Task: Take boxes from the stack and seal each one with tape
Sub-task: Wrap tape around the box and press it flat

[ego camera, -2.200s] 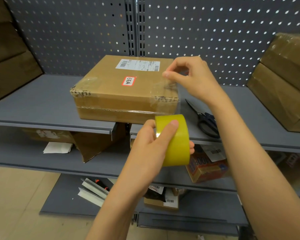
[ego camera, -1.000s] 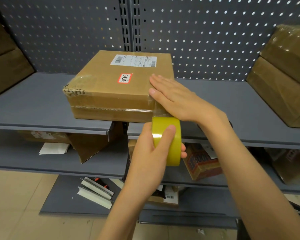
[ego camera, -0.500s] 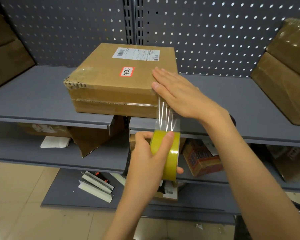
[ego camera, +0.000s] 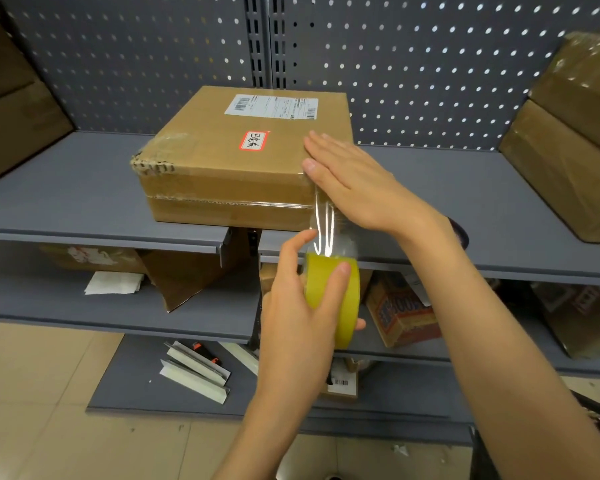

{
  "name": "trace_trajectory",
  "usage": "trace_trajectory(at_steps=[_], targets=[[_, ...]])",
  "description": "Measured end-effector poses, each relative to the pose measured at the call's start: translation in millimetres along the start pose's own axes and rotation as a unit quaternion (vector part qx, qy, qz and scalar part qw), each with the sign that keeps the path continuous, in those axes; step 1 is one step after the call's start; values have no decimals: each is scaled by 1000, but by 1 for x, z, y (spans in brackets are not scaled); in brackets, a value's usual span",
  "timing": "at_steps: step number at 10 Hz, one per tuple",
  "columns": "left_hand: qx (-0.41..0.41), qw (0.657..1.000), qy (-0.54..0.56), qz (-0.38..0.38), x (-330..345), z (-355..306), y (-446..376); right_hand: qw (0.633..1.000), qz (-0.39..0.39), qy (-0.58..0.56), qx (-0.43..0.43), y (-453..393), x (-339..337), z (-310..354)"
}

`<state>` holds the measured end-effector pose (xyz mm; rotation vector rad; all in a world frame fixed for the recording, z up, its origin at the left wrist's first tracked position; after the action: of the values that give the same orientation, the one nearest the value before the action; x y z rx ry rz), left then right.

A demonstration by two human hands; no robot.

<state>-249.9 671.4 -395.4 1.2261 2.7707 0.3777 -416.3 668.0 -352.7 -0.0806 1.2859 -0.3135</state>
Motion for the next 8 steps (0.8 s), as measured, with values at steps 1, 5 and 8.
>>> trace_trajectory(at_steps=[1, 5, 8], targets=[[-1, 1000, 0, -4, 1, 1, 0, 1000, 0, 6, 1, 0, 0, 0], [-8, 1000, 3, 5, 0, 2, -2, 1000, -10, 0, 1, 0, 2, 1], [-43, 999, -6, 26, -4, -2, -6, 1000, -18, -1, -6, 0, 2, 0]])
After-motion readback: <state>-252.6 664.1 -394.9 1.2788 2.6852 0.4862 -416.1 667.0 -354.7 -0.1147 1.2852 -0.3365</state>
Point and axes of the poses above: each hand's wrist, its own y-axis away from the middle knuckle, its own x-axis out of the palm, z = x × y, the point moved 1 cm from there along -y, towards the middle knuckle, and after that the axes turned 15 degrees about -x, right-handed, at the moved point
